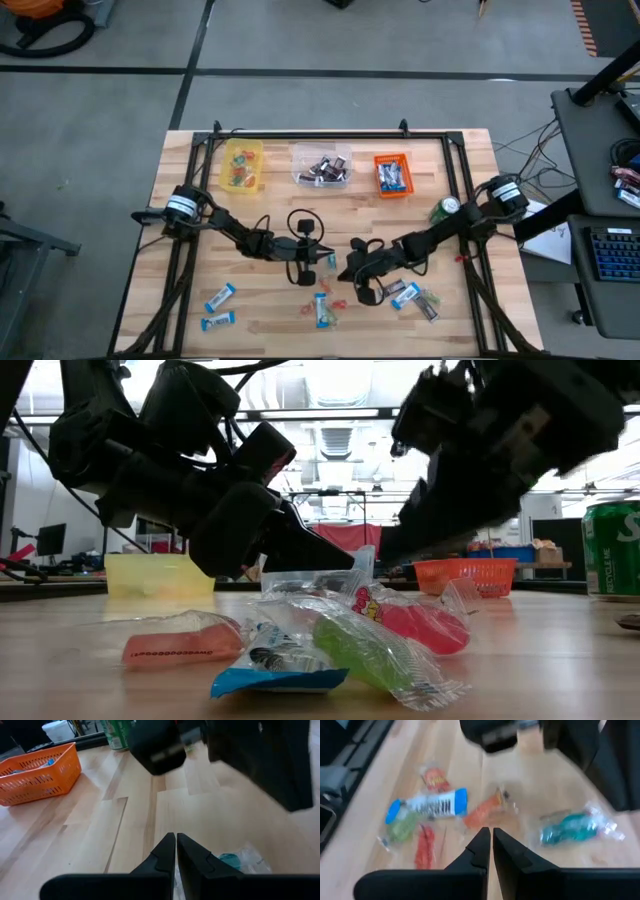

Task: Organize candy in baskets
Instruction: Put the blue gummy into the yellow bin

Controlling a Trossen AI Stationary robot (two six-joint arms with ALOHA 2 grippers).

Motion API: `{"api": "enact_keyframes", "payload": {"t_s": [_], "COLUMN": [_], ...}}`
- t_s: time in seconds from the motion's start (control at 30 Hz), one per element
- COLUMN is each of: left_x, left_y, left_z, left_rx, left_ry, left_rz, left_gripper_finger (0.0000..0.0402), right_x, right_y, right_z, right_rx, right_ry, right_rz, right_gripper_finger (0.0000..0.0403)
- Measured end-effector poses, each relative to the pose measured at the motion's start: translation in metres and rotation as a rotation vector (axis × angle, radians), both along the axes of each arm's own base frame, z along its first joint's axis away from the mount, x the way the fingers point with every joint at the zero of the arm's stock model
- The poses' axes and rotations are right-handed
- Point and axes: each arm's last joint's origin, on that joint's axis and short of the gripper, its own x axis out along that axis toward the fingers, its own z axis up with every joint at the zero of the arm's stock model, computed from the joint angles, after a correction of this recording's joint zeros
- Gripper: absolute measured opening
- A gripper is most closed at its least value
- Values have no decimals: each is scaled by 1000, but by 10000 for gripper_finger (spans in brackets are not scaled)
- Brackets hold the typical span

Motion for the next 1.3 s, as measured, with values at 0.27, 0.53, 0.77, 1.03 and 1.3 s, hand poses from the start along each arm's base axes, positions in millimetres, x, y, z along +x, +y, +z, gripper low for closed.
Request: {"api": "enact_keyframes", "payload": {"t_s": [0.27, 0.53, 0.77, 1.03, 1.3], "left_x": [-1, -6, -9, -6, -6], "left_y": [0, -2, -2, -1, -1], "left_z": [-2, -11, 2, 10, -4], "left_rx": [-17, -21, -35, 8, 2], "left_ry": [15, 124, 134, 104, 133], "left_rz": [7, 9, 14, -2, 4], "left_gripper_finger": [0, 0, 0, 0, 0], "right_x": [4, -1, -4, 2, 7], "right_y": [-1, -12, -11, -2, -2], "right_z": [-12, -6, 12, 5, -19], "right_rx": [-46, -212, -158, -46, -52], "right_ry": [19, 42, 19, -13, 9], "right_rz": [-48, -176, -119, -29, -44], "right_gripper_finger": [12, 12, 12, 12, 12]}}
